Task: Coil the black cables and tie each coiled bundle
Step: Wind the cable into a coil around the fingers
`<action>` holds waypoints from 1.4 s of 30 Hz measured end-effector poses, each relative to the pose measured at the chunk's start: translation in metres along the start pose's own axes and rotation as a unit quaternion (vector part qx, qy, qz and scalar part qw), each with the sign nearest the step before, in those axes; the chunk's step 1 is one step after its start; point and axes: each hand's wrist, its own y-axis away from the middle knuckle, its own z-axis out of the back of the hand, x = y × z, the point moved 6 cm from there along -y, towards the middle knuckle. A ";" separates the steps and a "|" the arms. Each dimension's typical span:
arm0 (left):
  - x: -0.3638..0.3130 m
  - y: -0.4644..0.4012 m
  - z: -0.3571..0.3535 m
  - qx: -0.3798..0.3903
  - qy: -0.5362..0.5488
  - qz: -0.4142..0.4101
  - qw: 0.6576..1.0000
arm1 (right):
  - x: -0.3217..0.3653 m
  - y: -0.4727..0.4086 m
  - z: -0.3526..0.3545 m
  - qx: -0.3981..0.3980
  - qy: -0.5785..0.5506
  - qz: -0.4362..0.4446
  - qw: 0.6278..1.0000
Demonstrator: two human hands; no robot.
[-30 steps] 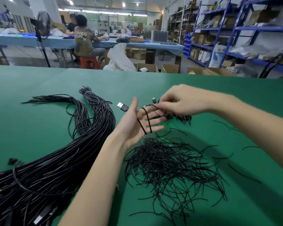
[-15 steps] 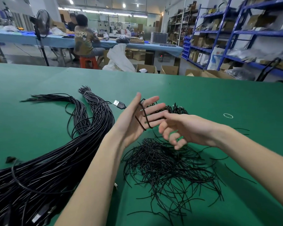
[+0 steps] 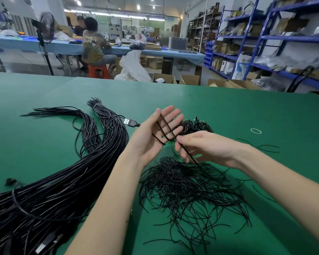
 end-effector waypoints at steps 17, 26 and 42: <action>0.035 0.011 -0.013 0.083 -0.240 0.200 0.946 | 0.065 -0.018 0.054 -0.117 0.293 -0.068 0.946; 0.027 0.006 -0.006 0.016 -0.216 0.138 0.966 | 0.028 0.021 0.018 -0.386 0.182 0.127 0.895; 0.038 0.005 -0.002 -0.003 -0.218 0.120 0.969 | -0.019 0.035 0.004 -0.479 0.048 0.142 0.865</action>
